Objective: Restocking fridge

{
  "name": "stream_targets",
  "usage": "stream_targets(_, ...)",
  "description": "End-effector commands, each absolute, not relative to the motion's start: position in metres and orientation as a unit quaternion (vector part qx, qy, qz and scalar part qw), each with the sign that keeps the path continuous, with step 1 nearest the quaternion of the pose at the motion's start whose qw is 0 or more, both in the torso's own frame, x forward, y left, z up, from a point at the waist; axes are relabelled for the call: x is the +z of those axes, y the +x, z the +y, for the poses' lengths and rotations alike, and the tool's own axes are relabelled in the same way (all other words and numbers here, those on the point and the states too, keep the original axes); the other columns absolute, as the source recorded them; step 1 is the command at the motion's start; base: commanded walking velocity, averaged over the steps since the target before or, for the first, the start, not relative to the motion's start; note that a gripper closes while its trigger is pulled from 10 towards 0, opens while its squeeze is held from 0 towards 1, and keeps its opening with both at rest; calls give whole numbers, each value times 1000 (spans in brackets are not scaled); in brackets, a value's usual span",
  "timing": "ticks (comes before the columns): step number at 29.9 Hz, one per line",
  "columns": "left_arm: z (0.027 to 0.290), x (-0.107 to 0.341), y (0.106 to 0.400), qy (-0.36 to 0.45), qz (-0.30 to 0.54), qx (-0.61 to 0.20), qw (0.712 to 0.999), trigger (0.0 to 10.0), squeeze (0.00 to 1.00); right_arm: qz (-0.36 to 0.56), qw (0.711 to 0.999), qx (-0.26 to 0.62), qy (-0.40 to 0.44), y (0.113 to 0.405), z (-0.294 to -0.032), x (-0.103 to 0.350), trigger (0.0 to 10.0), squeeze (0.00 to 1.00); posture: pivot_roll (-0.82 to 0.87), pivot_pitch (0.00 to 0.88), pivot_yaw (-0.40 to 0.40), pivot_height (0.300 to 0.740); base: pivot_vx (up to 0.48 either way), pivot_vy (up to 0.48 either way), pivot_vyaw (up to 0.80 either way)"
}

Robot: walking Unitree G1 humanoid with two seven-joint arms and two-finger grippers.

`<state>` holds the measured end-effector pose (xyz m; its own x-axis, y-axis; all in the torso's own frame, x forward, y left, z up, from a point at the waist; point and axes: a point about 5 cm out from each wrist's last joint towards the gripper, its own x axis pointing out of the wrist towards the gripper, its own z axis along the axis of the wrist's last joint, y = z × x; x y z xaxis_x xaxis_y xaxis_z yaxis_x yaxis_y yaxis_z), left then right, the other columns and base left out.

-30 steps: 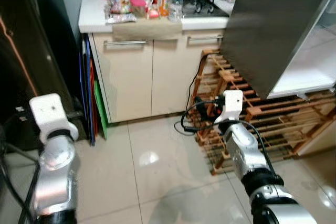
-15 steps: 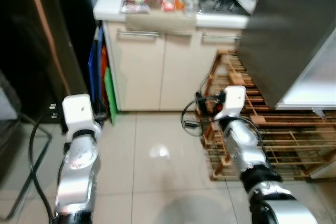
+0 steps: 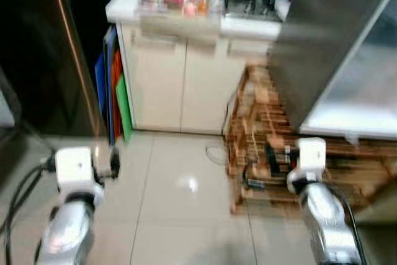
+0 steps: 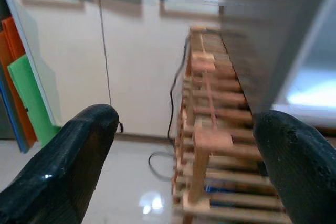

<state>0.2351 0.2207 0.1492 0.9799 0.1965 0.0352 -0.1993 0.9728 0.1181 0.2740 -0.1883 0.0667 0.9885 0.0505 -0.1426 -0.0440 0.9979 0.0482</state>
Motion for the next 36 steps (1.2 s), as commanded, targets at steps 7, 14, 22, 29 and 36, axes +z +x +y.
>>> stream_targets(7,214,142,228,57,22,79,995,10000,0,92,994,51,35,270,-181,69,10000,0,29,0,-42,740,55,0,93)
stream_targets(14,220,147,242,54,13,105,993,10000,0,72,994,74,31,290,-163,76,10000,0,22,0,-32,740,452,0,610)
stream_targets(22,225,158,263,68,-11,81,994,10000,0,37,997,62,14,301,-159,90,10000,0,10,0,-25,740,480,0,75)
stream_targets(29,222,170,278,70,-36,49,996,10000,0,15,997,72,18,318,-146,99,10000,0,1,0,-15,740,480,0,0)
stream_targets(36,221,174,283,64,-51,56,995,10000,0,2,996,86,18,328,-135,107,10000,0,6,0,-25,740,480,0,0)
